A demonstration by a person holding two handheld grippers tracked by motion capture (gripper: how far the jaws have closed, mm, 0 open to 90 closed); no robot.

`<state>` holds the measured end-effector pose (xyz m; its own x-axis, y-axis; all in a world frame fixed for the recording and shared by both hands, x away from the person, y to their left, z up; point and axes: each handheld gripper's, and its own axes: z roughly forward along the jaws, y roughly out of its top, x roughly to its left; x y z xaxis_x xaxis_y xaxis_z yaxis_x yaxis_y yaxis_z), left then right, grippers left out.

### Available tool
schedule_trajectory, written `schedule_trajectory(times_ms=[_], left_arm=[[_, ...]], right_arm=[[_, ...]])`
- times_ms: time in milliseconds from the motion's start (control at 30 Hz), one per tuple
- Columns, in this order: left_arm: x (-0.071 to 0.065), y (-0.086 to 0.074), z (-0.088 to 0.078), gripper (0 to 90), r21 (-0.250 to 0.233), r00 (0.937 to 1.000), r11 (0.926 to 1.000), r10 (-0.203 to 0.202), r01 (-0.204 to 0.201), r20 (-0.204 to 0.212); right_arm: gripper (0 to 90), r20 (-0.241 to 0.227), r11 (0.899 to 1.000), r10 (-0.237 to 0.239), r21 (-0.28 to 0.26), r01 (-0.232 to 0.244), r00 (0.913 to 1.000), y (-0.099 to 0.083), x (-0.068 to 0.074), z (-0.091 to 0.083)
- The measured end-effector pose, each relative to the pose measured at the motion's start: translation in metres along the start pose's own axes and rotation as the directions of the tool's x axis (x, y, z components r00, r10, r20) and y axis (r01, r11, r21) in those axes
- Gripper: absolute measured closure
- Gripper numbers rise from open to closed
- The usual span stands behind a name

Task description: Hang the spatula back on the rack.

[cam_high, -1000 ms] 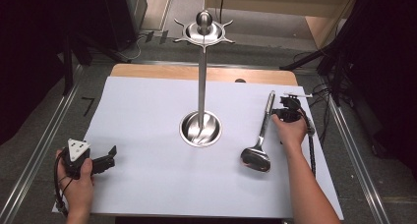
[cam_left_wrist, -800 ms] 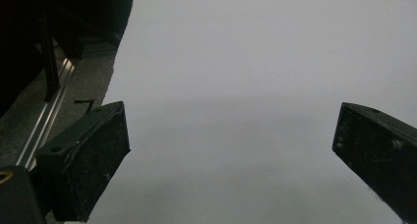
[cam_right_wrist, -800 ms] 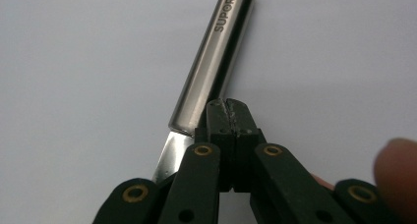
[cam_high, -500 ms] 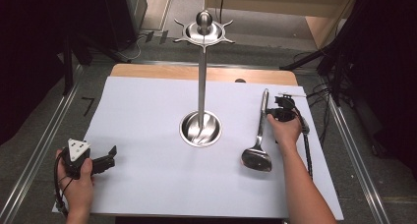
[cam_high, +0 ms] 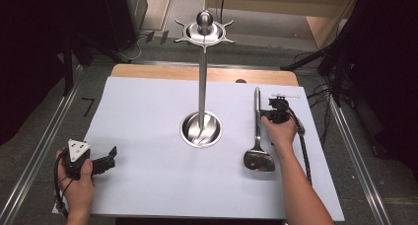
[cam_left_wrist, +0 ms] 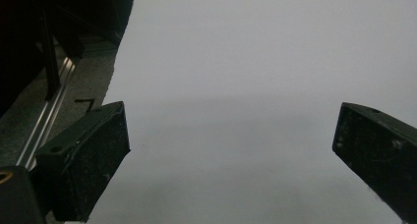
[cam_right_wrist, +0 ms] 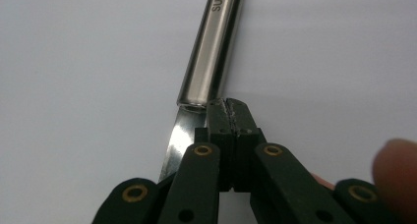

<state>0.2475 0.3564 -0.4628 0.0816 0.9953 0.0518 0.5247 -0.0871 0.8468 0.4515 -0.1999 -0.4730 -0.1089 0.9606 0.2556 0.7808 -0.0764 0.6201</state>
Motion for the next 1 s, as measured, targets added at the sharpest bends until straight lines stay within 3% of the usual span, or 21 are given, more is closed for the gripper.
schedule_trajectory(times_ms=[167, 300, 433, 500, 533, 600, 700, 800, 1000], left_arm=[[0.000, 0.000, 0.000, 1.3, 0.002, 1.0000, 1.0000, -0.002, 0.003, -0.007], [0.000, 0.000, 0.000, 1.3, 0.001, 0.9999, 1.0000, -0.004, 0.004, -0.010], [0.001, 0.000, 0.000, 1.3, 0.002, 1.0000, 1.0000, -0.005, 0.005, -0.007], [0.001, 0.000, 0.000, 1.3, 0.003, 1.0000, 1.0000, -0.004, 0.004, -0.006], [0.001, 0.000, 0.000, 1.3, 0.003, 1.0000, 1.0000, -0.004, 0.004, -0.006], [0.001, 0.000, 0.000, 1.3, 0.003, 1.0000, 1.0000, -0.005, 0.005, -0.006], [0.001, 0.000, 0.000, 1.3, 0.003, 1.0000, 1.0000, -0.004, 0.004, -0.005], [0.001, 0.000, 0.000, 1.3, 0.003, 1.0000, 1.0000, -0.004, 0.004, -0.005], [0.001, 0.000, -0.001, 1.3, 0.003, 1.0000, 1.0000, -0.004, 0.004, -0.001]], right_arm=[[90.0, -0.016, 1.000, -0.024, -0.002, 0.024, 0.9996, -0.002, 0.005, 0.001], [89.4, -0.014, 1.000, -0.017, 0.003, 0.017, 0.9998, -0.002, 0.005, 0.000], [77.7, 0.024, 0.999, -0.039, 0.000, 0.039, 0.9990, -0.003, 0.006, -0.004], [66.0, 0.043, 0.999, -0.050, 0.003, 0.050, 0.9978, -0.003, 0.006, -0.009], [66.0, 0.043, 0.999, -0.050, 0.003, 0.050, 0.9978, -0.003, 0.006, -0.009], [57.7, 0.051, 0.999, -0.047, 0.002, 0.047, 0.9976, -0.003, 0.005, -0.014], [48.4, 0.020, 0.999, -0.030, 0.023, 0.029, 0.9994, -0.004, 0.006, -0.022], [44.5, 0.024, 0.998, -0.053, 0.022, 0.052, 0.9983, -0.007, 0.009, -0.026], [40.3, 0.014, 0.994, -0.064, 0.091, 0.063, 0.9978, -0.015, 0.014, -0.031]])
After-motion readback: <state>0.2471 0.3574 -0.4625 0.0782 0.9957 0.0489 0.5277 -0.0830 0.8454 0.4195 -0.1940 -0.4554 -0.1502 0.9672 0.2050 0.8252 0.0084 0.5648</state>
